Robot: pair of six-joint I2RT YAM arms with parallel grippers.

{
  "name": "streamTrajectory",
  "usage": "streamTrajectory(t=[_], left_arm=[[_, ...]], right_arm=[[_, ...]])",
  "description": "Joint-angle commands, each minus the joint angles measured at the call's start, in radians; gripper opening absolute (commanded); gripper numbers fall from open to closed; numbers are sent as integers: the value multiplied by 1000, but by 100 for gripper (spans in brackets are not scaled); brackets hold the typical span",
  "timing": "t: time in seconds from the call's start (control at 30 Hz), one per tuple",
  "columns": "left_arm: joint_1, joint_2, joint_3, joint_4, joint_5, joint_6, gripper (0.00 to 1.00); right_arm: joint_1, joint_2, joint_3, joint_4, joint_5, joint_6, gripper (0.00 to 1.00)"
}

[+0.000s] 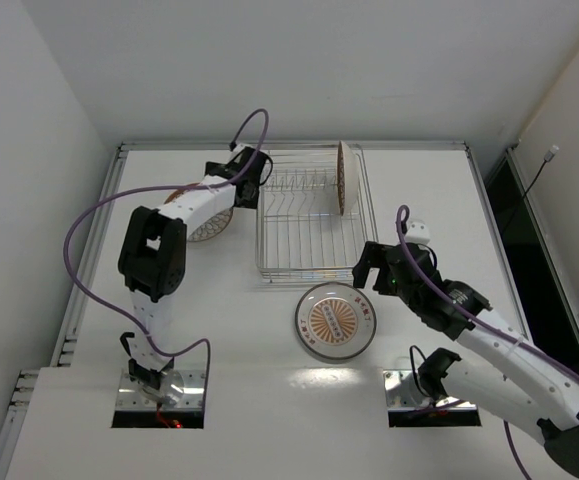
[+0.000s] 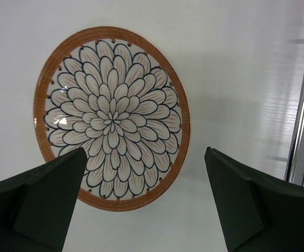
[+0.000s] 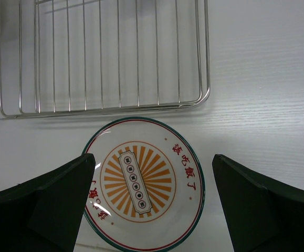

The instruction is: Load the plates into the dish rack

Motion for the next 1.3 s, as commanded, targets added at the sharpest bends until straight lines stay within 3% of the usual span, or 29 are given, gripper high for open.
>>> streamTrajectory(t=[0.0,0.2,0.43,0.53,0.63,0.83,1.0,1.1,1.13,1.23,1.27], left_arm=[[44,59,-23,-20,150,-5,96],[83,127,6,-29,290,-15,96],[83,145,6,-29,290,-6,96],[83,167,15,-40,277,-6,85],[83,190,24,-49,268,3,67],[83,226,53,-90,213,3,66],[83,256,72,-102,150,-15,58],[83,256,81,-112,138,-24,42],[83,256,81,-112,138,-24,31],[83,256,90,-112,138,-24,15],[83,256,90,-112,127,-24,6]], right_arm=[[7,-1,7,8,-7,16,92],[7,-1,7,8,-7,16,92],[7,9,7,18,-25,16,92],[7,9,7,18,-25,16,92],[7,9,7,9,-25,16,92],[7,9,16,8,-25,16,92],[7,18,27,-1,-25,16,92],[7,18,27,-1,-25,16,92],[7,27,27,-1,-25,16,92],[7,27,27,-11,-25,16,92],[7,27,27,-11,-25,16,92]])
